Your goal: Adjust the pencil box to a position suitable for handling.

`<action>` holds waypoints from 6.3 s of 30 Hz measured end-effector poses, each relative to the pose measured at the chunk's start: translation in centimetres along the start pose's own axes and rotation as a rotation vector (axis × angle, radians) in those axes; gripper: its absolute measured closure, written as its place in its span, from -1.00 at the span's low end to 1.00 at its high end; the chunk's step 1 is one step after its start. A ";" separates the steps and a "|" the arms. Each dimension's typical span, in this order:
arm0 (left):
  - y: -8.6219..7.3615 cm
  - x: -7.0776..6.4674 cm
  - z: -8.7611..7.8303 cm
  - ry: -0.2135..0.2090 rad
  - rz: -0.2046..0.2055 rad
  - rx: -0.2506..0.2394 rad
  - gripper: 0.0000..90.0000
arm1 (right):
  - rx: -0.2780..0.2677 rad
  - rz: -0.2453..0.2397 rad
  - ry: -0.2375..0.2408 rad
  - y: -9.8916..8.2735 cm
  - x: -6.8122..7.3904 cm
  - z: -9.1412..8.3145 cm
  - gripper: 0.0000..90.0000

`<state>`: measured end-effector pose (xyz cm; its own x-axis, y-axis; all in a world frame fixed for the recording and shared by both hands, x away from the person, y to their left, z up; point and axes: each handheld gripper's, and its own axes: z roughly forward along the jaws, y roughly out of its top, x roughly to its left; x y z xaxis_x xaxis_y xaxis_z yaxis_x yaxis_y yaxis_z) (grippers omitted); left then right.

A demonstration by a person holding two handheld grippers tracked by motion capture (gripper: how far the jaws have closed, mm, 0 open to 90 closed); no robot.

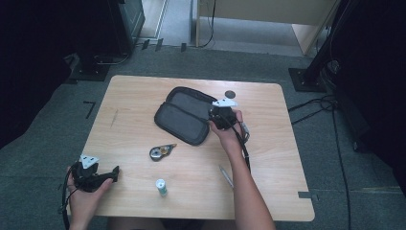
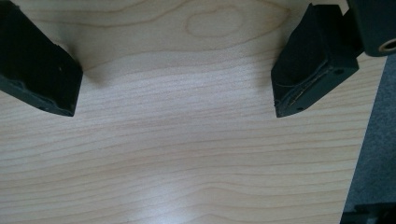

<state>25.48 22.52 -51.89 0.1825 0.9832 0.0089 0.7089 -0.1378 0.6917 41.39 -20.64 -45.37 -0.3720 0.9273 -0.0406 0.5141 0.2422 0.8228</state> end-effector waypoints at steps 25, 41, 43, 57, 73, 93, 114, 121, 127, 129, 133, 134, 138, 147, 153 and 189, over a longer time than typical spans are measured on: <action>0.1 0.0 0.0 0.000 0.003 -0.004 -0.91 | 0.159 0.144 -0.047 1.4 -4.3 4.9 0.79; 0.0 0.0 0.0 0.002 -0.001 -0.009 -0.88 | 0.162 0.185 -0.020 -0.9 -4.5 2.1 0.90; 0.0 0.0 0.0 0.001 0.000 -0.010 -0.88 | 0.159 0.190 -0.027 -1.4 -4.8 1.6 0.88; 0.0 0.0 0.0 0.001 0.001 -0.010 -0.87 | 0.182 0.104 -0.050 -3.6 -3.9 -1.7 0.76; 0.0 0.0 0.0 0.000 -0.001 -0.010 -0.87 | 0.181 0.087 -0.041 -6.2 -3.5 -4.4 0.71; 0.0 0.0 0.0 0.000 0.000 -0.010 -0.87 | 0.074 -0.104 0.197 -6.2 -1.7 -6.1 0.35; 0.0 0.0 0.0 -0.003 0.004 -0.011 -0.85 | 0.227 -0.287 0.183 -7.2 -0.2 -4.1 0.95; 0.0 0.0 0.0 -0.003 0.005 -0.009 -0.85 | 0.198 -0.155 0.145 -6.5 0.5 -4.1 0.96; 0.0 0.0 0.0 -0.003 0.004 -0.012 -0.85 | 0.181 -0.059 0.165 -4.9 2.2 -3.6 0.94; 0.0 0.0 0.0 -0.003 0.004 -0.012 -0.85 | 0.174 -0.055 0.185 -4.4 2.7 -3.4 0.86; 0.0 0.0 0.0 -0.004 0.004 -0.012 -0.85 | 0.180 -0.096 0.207 -4.2 3.2 -2.8 0.66; 0.0 0.0 0.0 -0.004 0.004 -0.012 -0.85 | 0.189 -0.099 0.198 -4.3 3.2 -2.7 0.59; 0.0 0.0 0.0 -0.004 0.004 -0.012 -0.84 | 0.168 -0.125 0.209 -4.8 2.4 -3.3 0.47; 0.0 0.0 0.0 -0.004 0.004 -0.012 -0.84 | 0.132 -0.148 0.283 -6.2 -0.1 -5.7 0.32; 0.0 0.0 0.0 -0.004 0.004 -0.012 -0.84 | 0.150 -0.199 0.296 -7.3 -0.3 -5.6 0.43; 0.0 0.0 -0.1 -0.003 0.006 -0.017 -0.83 | 0.044 0.127 -0.110 -1.5 -9.2 -2.0 0.32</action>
<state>25.44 22.52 -51.84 0.1889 0.9819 0.0114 0.6961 -0.1421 0.7037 42.51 -30.05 -45.13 -0.2168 0.9762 -0.0019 0.5857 0.1316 0.7998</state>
